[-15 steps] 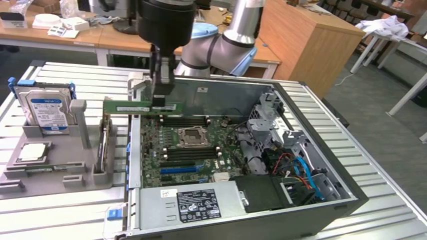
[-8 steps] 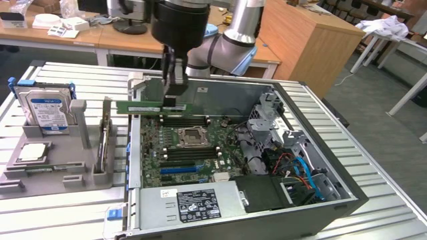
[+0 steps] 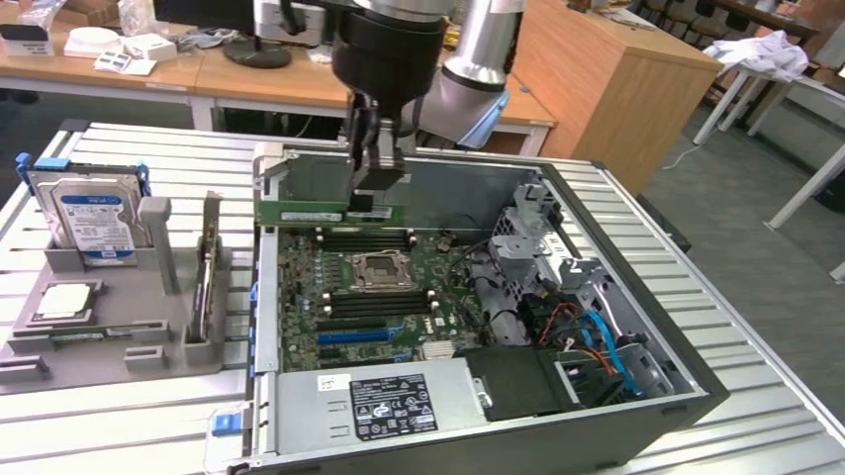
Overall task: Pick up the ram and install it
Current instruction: 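Pick up the ram and move it above insertion slot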
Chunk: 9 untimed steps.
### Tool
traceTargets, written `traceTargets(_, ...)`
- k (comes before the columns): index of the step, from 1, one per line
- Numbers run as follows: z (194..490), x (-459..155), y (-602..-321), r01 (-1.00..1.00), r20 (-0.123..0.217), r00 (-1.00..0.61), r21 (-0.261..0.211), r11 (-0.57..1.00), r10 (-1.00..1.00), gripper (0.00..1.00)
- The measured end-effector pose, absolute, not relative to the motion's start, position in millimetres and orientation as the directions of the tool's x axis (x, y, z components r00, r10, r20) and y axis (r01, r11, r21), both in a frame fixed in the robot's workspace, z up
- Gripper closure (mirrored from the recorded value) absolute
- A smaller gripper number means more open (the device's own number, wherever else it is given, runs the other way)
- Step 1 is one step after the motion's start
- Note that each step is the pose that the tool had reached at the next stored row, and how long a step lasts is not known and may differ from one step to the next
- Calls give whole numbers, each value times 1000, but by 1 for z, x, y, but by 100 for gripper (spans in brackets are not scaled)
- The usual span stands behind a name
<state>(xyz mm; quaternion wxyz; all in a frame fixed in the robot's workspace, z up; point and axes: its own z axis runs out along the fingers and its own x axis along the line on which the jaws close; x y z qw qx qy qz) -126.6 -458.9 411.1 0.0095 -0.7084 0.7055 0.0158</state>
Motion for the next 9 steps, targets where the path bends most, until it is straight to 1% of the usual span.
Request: traceTargets(9, 411, -112, -459, -1000, -36, 4, 9, -4, -999, 89)
